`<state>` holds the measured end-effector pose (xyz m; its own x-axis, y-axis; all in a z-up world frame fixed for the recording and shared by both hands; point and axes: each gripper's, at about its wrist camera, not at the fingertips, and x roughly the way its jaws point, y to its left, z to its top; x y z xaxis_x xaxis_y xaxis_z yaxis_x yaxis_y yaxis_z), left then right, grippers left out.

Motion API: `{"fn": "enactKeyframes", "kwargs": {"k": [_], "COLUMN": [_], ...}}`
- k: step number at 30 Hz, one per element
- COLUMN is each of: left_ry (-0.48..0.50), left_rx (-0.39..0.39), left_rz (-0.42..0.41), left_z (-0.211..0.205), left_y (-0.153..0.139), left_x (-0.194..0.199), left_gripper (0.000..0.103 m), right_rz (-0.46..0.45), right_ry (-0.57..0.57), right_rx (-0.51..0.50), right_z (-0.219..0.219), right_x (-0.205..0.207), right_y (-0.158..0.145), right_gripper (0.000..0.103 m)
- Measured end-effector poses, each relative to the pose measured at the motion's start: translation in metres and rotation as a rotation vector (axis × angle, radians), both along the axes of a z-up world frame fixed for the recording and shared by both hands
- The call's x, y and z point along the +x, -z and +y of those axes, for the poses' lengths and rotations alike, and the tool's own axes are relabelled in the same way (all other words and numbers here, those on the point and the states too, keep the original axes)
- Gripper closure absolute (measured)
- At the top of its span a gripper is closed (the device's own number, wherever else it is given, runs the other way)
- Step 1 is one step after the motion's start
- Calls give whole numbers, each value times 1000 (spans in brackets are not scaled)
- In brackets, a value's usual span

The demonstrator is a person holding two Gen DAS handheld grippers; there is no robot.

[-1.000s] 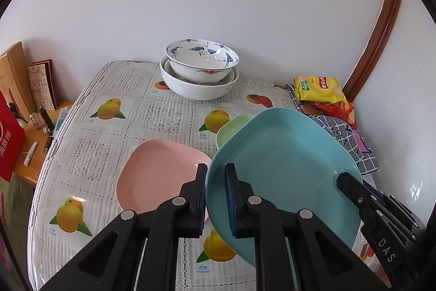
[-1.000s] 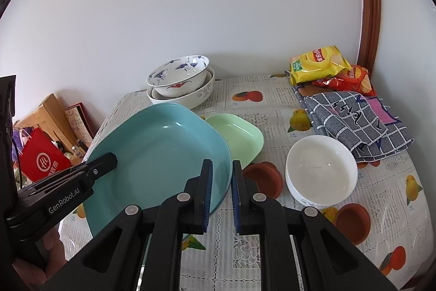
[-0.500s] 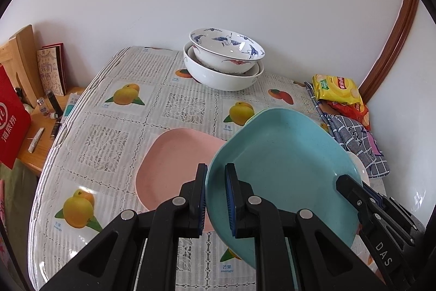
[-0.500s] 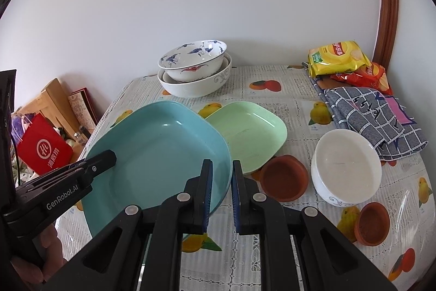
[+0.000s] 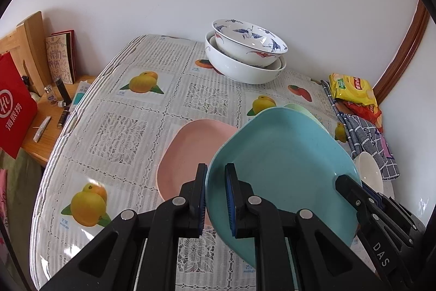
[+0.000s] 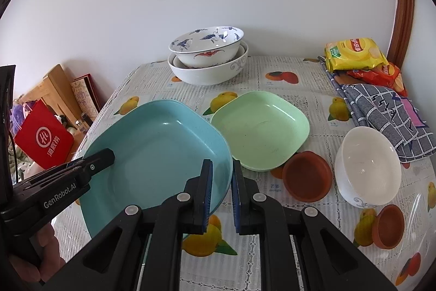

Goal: Organize plates and bowls

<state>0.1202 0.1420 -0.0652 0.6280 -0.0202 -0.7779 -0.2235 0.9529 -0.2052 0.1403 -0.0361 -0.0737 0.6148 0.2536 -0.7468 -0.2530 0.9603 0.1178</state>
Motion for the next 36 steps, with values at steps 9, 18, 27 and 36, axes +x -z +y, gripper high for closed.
{"fn": "enactKeyframes", "kwargs": {"k": [9,18,27,36], "left_ry": [-63,-111,-117,-120], "left_rx": [-1,-23,-30,-34], "left_rz": [48,102,112,111], "left_z": [26,49,51,46], "left_y": [22,43,49,52], "left_x": [-9,-13,2,22], "left_gripper": [90,90,89,90], "right_rz": [50,97,88,69], "right_ry": [-60,-105,-106,-89], "right_rx": [-7,-26,-43,-34], "right_z": [29,51,57,53], "right_x": [-1,-2,18,41], "right_y": [24,47,45,46], "right_gripper": [90,89,89,89]}}
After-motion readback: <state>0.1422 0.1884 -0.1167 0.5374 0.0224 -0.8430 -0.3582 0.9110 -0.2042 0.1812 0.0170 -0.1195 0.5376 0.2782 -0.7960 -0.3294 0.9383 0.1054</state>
